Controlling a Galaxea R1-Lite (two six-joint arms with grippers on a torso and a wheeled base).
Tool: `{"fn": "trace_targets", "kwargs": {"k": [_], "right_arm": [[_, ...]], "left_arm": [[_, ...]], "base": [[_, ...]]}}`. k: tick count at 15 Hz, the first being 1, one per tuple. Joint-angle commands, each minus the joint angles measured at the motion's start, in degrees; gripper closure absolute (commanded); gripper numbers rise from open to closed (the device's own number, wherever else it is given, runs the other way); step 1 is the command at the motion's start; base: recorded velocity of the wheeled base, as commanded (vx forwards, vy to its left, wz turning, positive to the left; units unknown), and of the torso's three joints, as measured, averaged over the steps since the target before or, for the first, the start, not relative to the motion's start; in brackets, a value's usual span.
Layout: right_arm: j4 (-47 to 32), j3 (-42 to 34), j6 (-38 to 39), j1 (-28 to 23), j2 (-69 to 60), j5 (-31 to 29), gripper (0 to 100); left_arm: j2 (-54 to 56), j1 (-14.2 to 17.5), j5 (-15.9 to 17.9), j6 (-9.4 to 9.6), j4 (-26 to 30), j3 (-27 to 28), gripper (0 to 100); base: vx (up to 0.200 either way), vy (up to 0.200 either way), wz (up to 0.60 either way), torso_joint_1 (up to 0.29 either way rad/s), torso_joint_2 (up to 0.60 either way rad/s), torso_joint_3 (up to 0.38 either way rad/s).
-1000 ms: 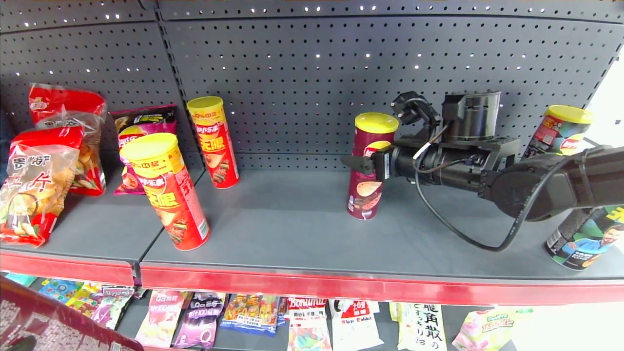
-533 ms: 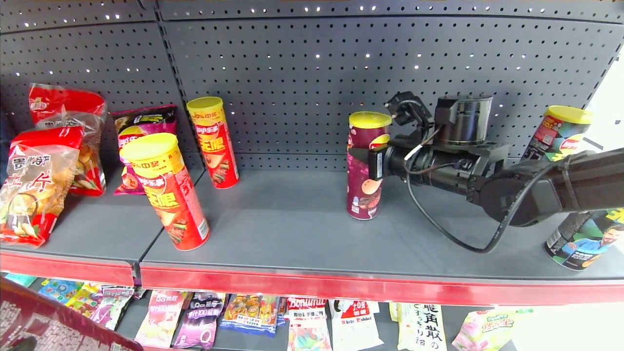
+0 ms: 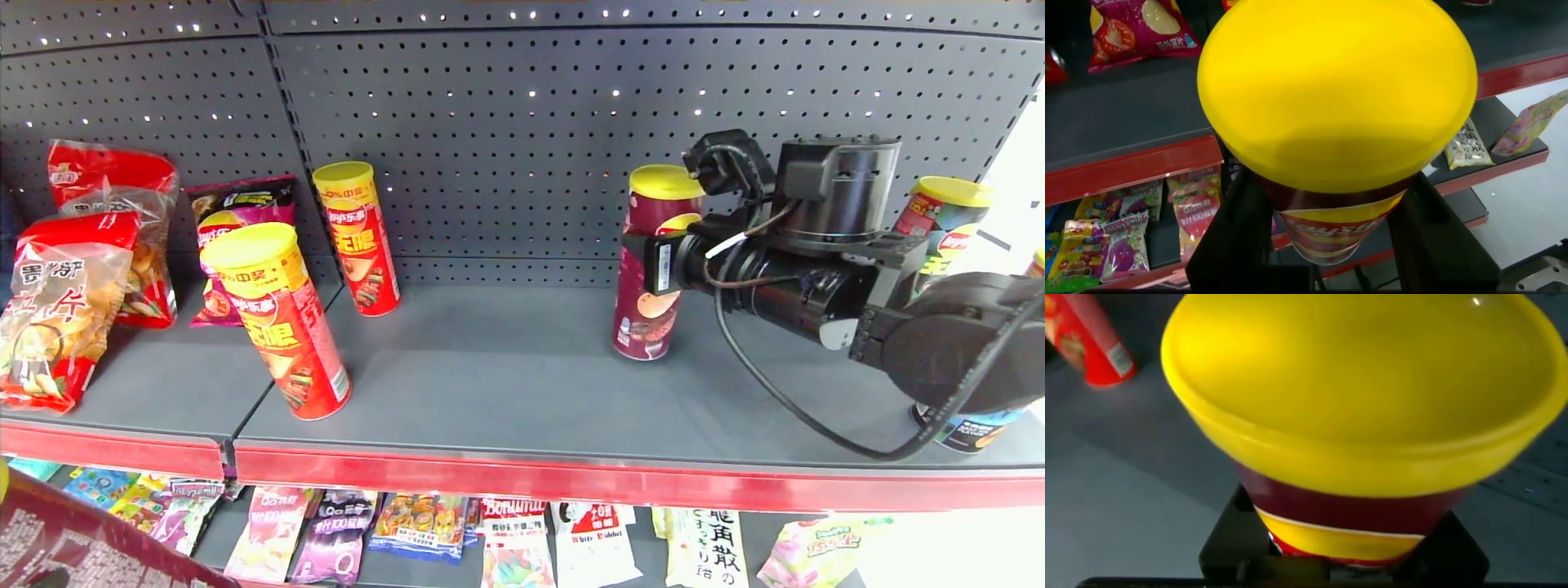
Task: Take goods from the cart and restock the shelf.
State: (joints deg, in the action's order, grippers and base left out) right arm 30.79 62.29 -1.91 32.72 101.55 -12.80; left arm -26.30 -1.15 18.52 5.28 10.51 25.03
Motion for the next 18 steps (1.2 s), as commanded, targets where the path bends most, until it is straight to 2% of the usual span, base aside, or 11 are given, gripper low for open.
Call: {"fn": "trace_targets", "kwargs": {"k": [1,4,9,14,18], "right_arm": [[0.14,-0.68,1.30,1.82,-3.73,-1.44,100],[0.41,-4.73,4.02,6.39,-4.69,-12.60,100],[0.32,-6.83,7.54,13.77,-4.60,-22.00,100],[0.41,-10.00,7.71,14.65,-4.52,-22.71,100],[0.50,-10.09,7.98,17.91,-4.16,-22.71,100]], "left_arm": [[-0.07,0.00,0.03,-0.01,-0.05,-0.33,100],[-0.07,0.00,-0.06,-0.01,-0.05,-0.33,100],[0.10,0.00,-0.06,-0.01,-0.05,-0.42,100],[0.10,0.00,-0.06,-0.01,-0.05,-0.42,100],[0.10,0.00,-0.06,-0.01,-0.14,-0.42,100]], "base": [[0.000,0.000,0.00,0.000,0.00,0.000],[0.000,0.000,0.00,0.000,0.00,0.000],[0.000,0.000,0.00,0.000,0.00,0.000],[0.000,0.000,0.00,0.000,0.00,0.000],[0.000,0.000,0.00,0.000,0.00,0.000]]}}
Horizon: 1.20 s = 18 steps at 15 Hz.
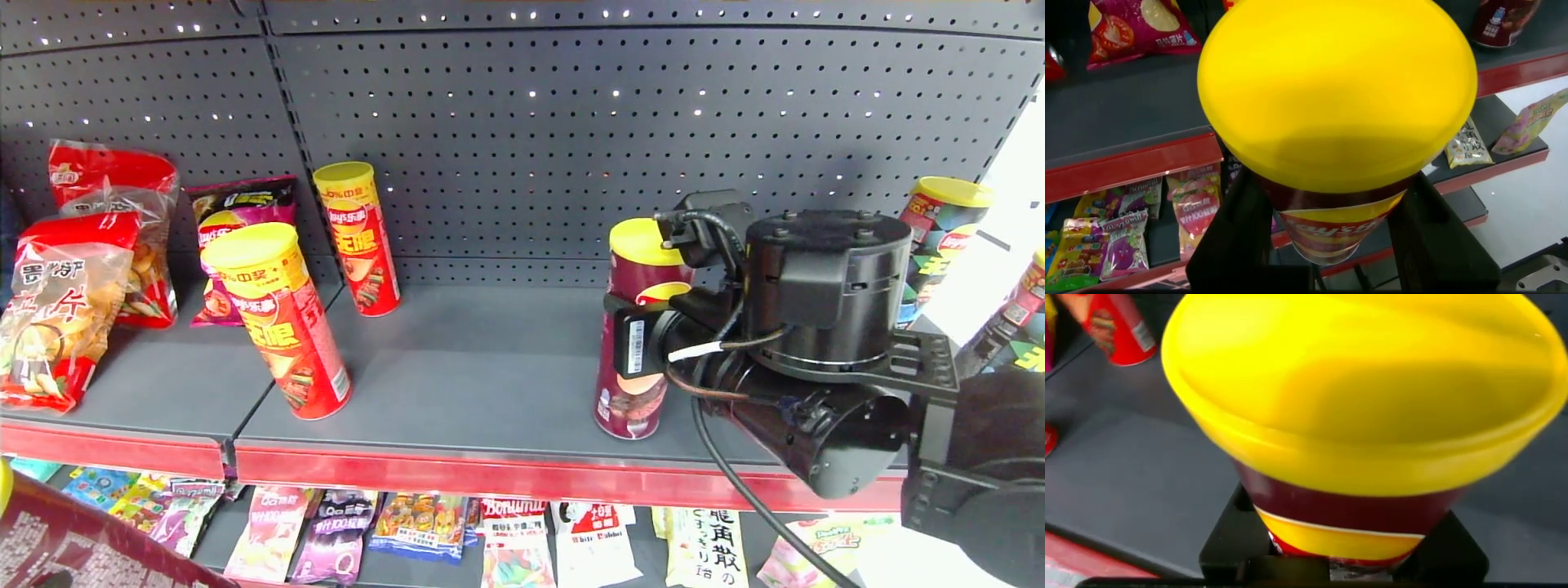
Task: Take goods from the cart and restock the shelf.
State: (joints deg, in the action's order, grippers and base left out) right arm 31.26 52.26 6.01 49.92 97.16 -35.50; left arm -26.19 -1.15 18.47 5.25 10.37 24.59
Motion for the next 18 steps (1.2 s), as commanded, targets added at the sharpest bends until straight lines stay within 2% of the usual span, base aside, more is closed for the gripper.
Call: {"fn": "trace_targets", "kwargs": {"k": [1,18], "right_arm": [[0.03,0.03,0.05,0.88,0.40,-0.01,100],[0.21,-1.46,0.93,2.11,1.10,0.43,100]], "left_arm": [[-0.01,0.00,-0.01,0.02,0.00,0.11,100],[0.43,0.00,0.08,0.02,0.00,-0.15,100]], "base": [[0.000,0.000,0.00,0.000,0.00,0.000],[0.000,0.000,0.00,0.000,0.00,0.000]]}}
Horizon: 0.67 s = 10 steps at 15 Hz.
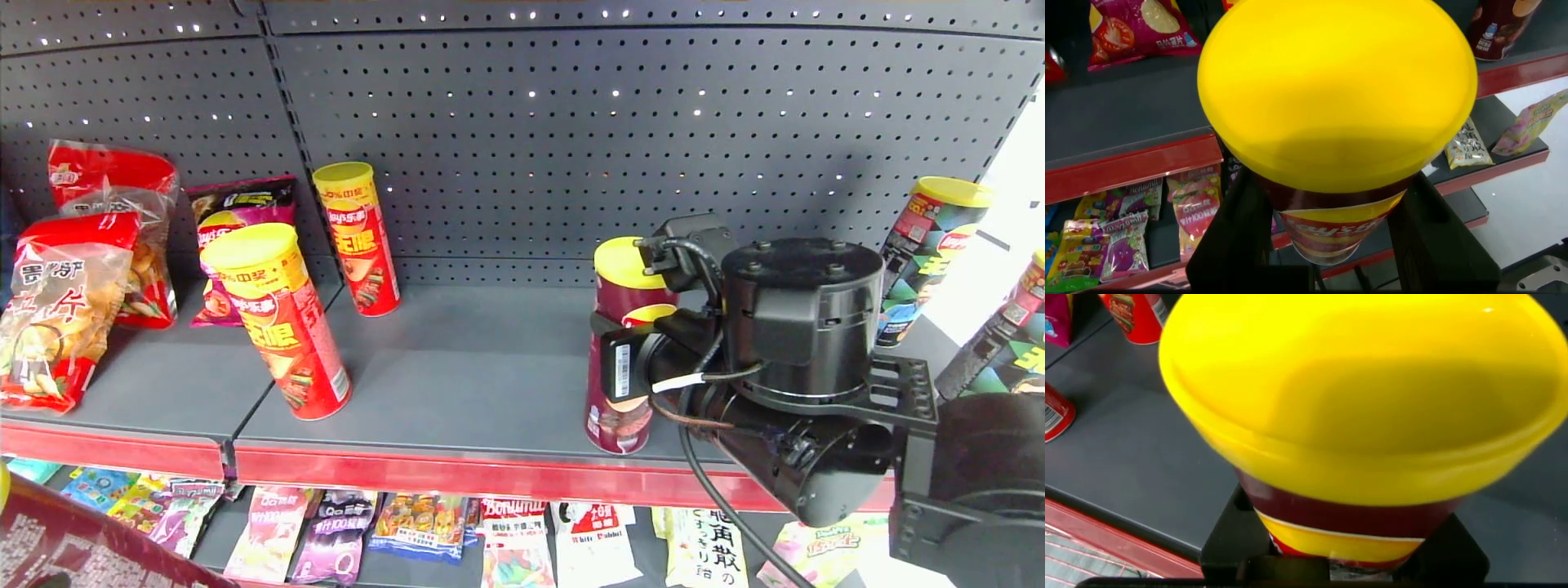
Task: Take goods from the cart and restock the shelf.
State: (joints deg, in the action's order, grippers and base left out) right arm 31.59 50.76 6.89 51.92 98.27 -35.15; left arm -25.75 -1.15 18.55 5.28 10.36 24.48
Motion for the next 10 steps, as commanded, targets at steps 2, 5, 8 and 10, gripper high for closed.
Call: {"fn": "trace_targets", "kwargs": {"k": [2,5,8,10], "right_arm": [[-0.12,0.04,-0.03,0.29,-0.01,0.25,100],[-0.12,0.04,-0.03,0.29,-0.18,0.25,100],[-0.12,-0.14,-0.03,0.29,-0.36,0.17,100],[-0.12,-0.22,-0.21,0.29,-0.36,-0.36,100]], "left_arm": [[-0.01,0.00,-0.01,-0.01,0.01,-0.05,100],[-0.01,0.00,-0.01,-0.01,0.01,0.04,100],[-0.01,0.00,-0.01,-0.01,0.01,-0.05,100],[-0.01,0.00,-0.01,-0.01,0.01,0.04,100]], "base": [[0.000,0.000,0.00,0.000,0.00,0.000],[0.000,0.000,0.00,0.000,0.00,0.000],[0.000,0.000,0.00,0.000,0.00,0.000],[0.000,0.000,0.00,0.000,0.00,0.000]]}}
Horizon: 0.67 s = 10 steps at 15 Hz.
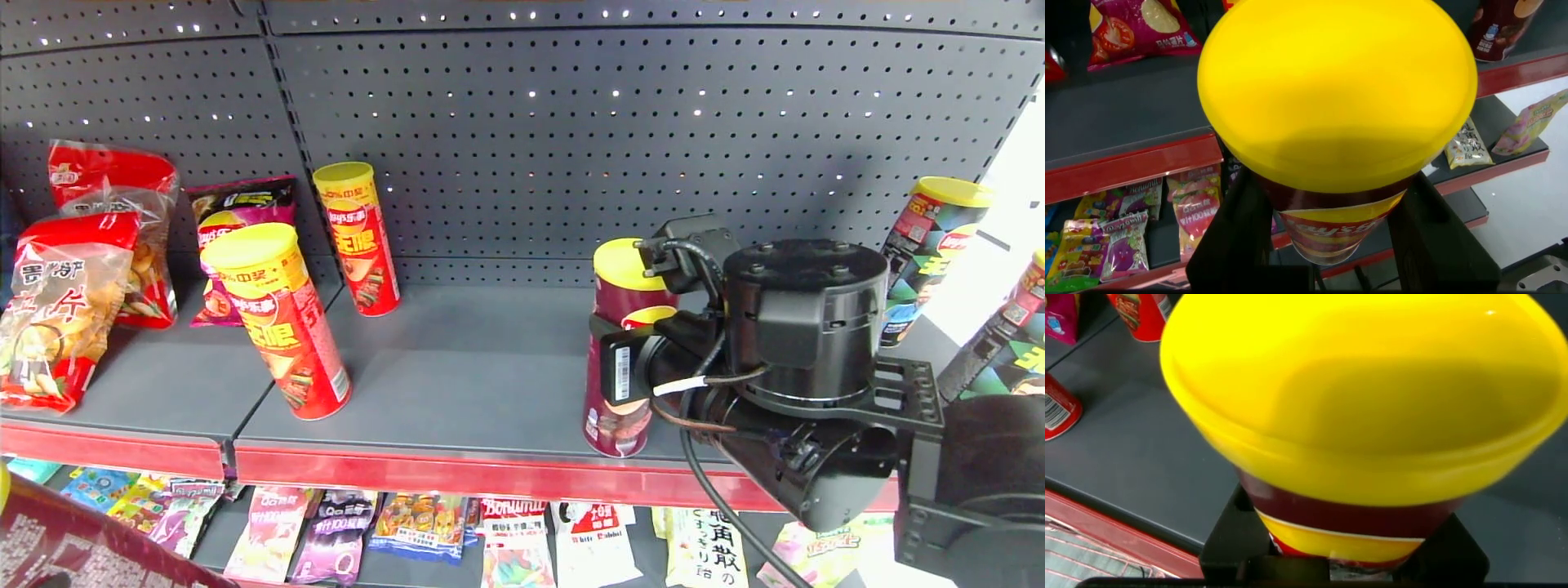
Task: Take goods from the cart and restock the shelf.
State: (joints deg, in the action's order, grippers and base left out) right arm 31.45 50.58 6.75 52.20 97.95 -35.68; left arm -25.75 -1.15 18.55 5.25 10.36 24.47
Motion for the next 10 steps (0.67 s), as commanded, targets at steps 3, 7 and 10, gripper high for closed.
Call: {"fn": "trace_targets", "kwargs": {"k": [3,7,10], "right_arm": [[0.01,0.57,-0.07,0.01,0.13,-2.29,100],[-0.07,0.13,-0.07,1.33,0.31,-5.54,100],[-0.07,0.57,-0.25,3.00,0.66,-7.38,100]], "left_arm": [[0.08,0.00,-0.01,0.02,0.01,-0.03,100],[-0.01,0.00,-0.01,0.02,0.01,-0.03,100],[-0.01,0.00,-0.01,0.02,0.01,-0.03,100]], "base": [[0.000,0.000,0.00,0.000,0.00,0.000],[0.000,0.000,0.00,0.000,0.00,0.000],[0.000,0.000,0.00,0.000,0.00,0.000]]}}
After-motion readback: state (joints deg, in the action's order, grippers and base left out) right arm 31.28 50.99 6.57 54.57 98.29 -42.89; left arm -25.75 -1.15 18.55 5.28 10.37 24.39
